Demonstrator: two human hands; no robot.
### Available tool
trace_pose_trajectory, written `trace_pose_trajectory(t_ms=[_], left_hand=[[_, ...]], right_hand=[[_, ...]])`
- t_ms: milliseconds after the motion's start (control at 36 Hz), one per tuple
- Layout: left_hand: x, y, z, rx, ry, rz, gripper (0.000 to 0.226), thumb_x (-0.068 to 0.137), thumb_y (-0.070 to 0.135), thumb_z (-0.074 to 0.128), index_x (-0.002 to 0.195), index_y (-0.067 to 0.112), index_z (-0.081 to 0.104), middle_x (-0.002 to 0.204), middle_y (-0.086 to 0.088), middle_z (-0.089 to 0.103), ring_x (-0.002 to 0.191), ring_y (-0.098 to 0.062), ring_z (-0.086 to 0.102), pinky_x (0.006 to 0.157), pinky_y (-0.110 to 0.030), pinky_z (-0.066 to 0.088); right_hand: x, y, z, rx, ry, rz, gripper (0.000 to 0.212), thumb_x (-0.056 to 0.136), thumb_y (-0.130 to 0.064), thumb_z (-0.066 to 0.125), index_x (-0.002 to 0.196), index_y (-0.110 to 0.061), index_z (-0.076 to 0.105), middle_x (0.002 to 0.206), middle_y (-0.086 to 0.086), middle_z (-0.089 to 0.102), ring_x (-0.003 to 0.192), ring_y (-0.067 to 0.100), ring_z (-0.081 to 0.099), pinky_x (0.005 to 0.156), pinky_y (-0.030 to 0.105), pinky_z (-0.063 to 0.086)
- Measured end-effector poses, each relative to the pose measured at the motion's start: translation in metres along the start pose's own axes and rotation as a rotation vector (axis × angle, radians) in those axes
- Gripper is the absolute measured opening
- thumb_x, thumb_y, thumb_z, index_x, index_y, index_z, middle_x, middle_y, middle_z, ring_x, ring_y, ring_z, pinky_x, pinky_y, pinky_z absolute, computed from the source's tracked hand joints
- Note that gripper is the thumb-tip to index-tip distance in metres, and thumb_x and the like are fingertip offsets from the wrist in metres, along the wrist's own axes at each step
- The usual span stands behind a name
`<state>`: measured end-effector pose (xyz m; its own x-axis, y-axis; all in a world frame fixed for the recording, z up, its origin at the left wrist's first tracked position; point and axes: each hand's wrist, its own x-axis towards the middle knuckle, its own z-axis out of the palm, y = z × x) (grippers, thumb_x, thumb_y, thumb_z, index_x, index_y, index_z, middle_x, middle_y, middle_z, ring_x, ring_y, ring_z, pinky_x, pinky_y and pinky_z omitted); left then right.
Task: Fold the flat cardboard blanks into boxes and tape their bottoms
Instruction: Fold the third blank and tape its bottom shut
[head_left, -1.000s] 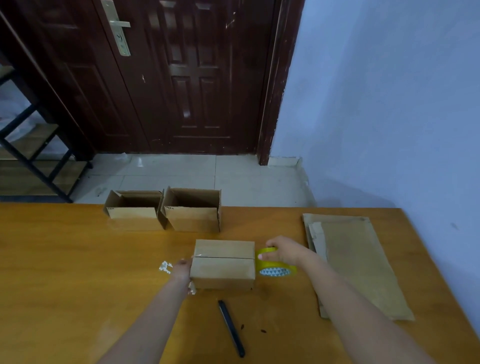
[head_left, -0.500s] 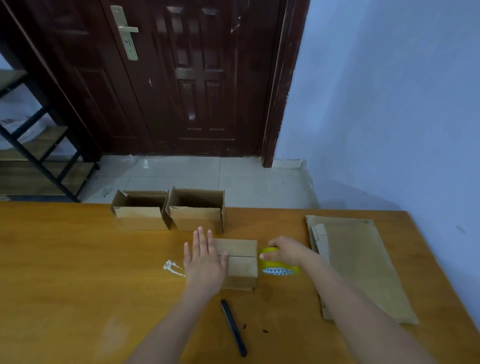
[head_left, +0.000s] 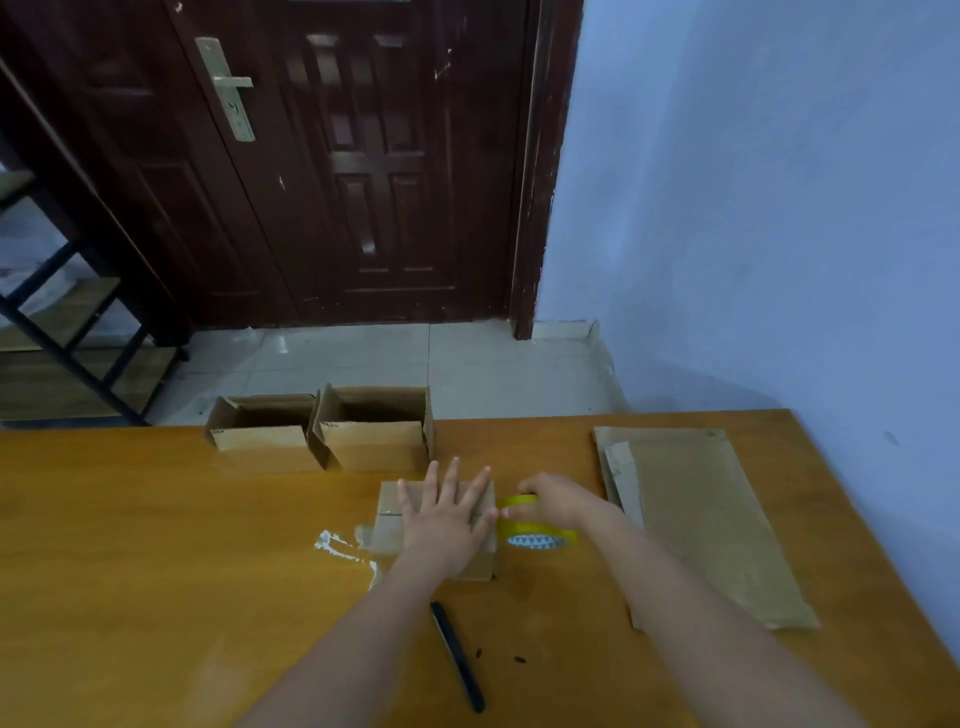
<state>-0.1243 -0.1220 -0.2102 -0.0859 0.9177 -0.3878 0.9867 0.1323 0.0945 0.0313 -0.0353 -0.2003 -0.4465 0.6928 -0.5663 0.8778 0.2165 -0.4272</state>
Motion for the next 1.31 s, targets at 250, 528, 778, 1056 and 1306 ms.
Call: trace_pose_trajectory(t_ms=[250,528,778,1056,1306], left_hand=[[-0.001,-0.028,-0.009,-0.321,-0.040,0.175,0.084,0.082,0.066,0.050,0.147,0.047,0.001,0.158,0.006,-0.014,0.145,-0.017,-0.017,0.109,-0.054,-0.021],[-0.003,-0.035,-0.005,-0.110,-0.082,0.221,0.067,0.090,0.060,0.042,0.145,0.053,0.005,0.159,0.005,-0.012,0.145,-0.021,-0.019,0.111,-0.054,-0.018],[-0.008,-0.032,-0.007,-0.095,-0.105,0.207,0.069,0.091,0.058,0.044,0.145,0.053,0.001,0.159,0.004,-0.013,0.144,-0.023,-0.021,0.111,-0.055,-0.018],[-0.008,-0.014,-0.030,-0.007,-0.184,0.150,0.075,0.089,0.046,0.056,0.145,0.052,0.005,0.159,-0.007,0.004,0.145,-0.034,-0.005,0.111,-0.062,-0.008],[-0.005,0.004,-0.048,0.152,-0.260,0.130,0.080,0.087,0.043,0.062,0.147,0.046,0.009,0.149,-0.010,0.026,0.137,-0.037,0.024,0.108,-0.065,0.021]], right_hand=[[-0.010,0.035,0.008,0.128,0.001,0.033,0.051,0.090,-0.048,0.056,0.126,-0.012,0.056,0.123,0.007,0.059,0.111,0.022,0.055,0.081,0.025,0.040],[-0.002,0.034,0.014,0.041,0.005,0.123,0.067,0.089,-0.063,0.044,0.141,-0.020,0.042,0.149,0.004,0.039,0.137,0.026,0.034,0.114,0.048,0.018],[0.008,0.016,0.021,-0.212,-0.098,0.215,0.068,0.091,-0.064,0.037,0.144,-0.021,0.038,0.147,0.008,0.042,0.137,0.028,0.035,0.114,0.052,0.009],[-0.019,0.040,0.044,-0.131,0.466,0.123,0.047,0.099,-0.048,0.030,0.113,-0.012,0.057,0.116,0.007,0.050,0.112,0.027,0.045,0.089,0.040,0.039],[-0.070,-0.018,0.131,-0.265,0.140,-0.217,0.041,0.100,-0.039,0.032,0.109,-0.006,0.055,0.106,0.013,0.059,0.095,0.030,0.058,0.071,0.036,0.042]])
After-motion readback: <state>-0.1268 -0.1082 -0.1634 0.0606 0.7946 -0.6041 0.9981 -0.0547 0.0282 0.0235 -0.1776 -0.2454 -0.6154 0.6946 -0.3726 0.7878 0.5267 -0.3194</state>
